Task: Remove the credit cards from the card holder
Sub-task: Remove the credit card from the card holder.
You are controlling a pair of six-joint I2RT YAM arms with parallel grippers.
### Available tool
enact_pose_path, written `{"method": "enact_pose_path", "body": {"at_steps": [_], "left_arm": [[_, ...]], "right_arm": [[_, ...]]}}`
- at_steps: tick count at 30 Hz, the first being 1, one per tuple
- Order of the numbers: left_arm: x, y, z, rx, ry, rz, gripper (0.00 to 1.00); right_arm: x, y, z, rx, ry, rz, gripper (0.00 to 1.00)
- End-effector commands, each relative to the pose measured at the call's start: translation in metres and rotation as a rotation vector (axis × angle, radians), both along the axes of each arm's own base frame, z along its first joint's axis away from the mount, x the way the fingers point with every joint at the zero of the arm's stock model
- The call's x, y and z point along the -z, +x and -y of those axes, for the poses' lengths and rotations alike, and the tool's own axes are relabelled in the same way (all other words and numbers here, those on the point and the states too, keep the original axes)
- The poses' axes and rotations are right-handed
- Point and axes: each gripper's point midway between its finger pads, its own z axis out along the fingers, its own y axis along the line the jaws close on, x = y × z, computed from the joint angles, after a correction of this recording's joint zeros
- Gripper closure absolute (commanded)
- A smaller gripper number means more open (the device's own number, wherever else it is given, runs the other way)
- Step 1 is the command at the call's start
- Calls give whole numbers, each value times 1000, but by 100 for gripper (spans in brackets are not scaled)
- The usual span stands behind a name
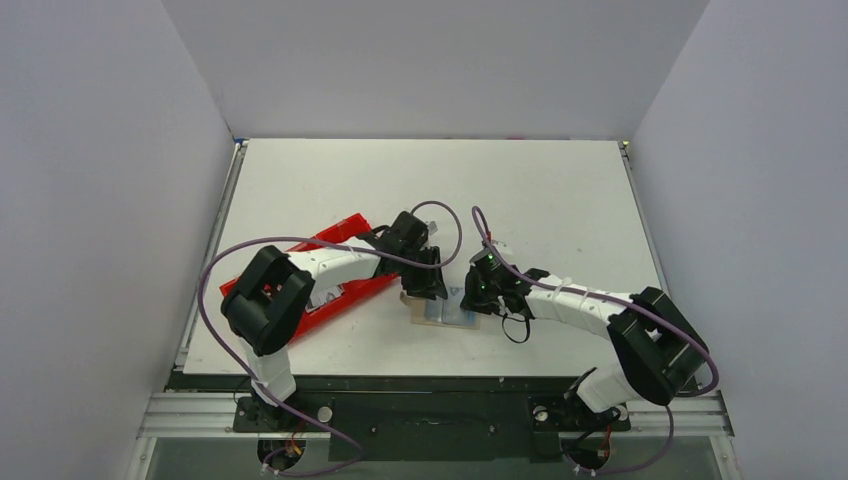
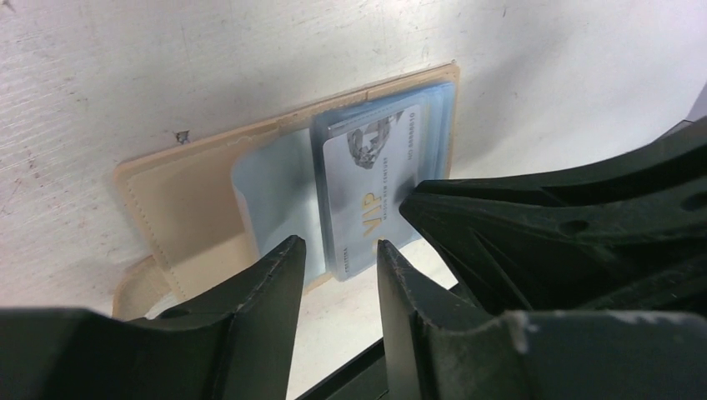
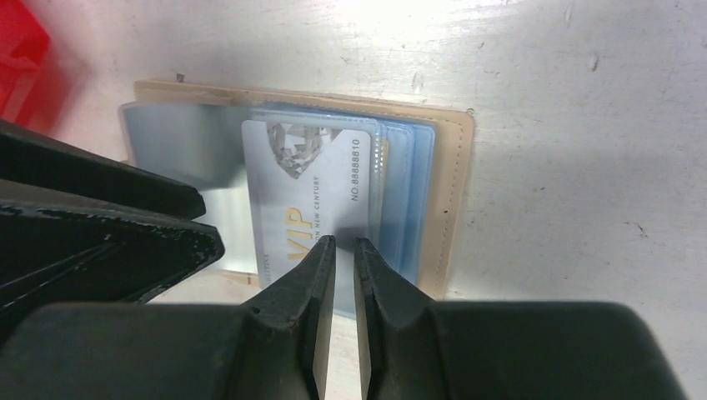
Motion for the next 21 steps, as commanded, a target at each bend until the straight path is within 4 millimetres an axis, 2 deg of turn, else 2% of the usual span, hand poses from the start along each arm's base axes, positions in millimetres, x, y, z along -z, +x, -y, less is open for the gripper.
{"method": "enact_pose_path", "body": {"at_steps": [1, 14, 21], "left_arm": [[-8, 9, 12, 5, -94, 21, 67], [12, 7, 18, 17, -128, -22, 69], [13, 4, 20, 15, -150, -35, 81]], "right_arm": [[-3, 13, -3, 16, -12, 46, 89], [18, 4, 5, 21, -40, 10, 100], [25, 0, 8, 26, -48, -6, 100]]}}
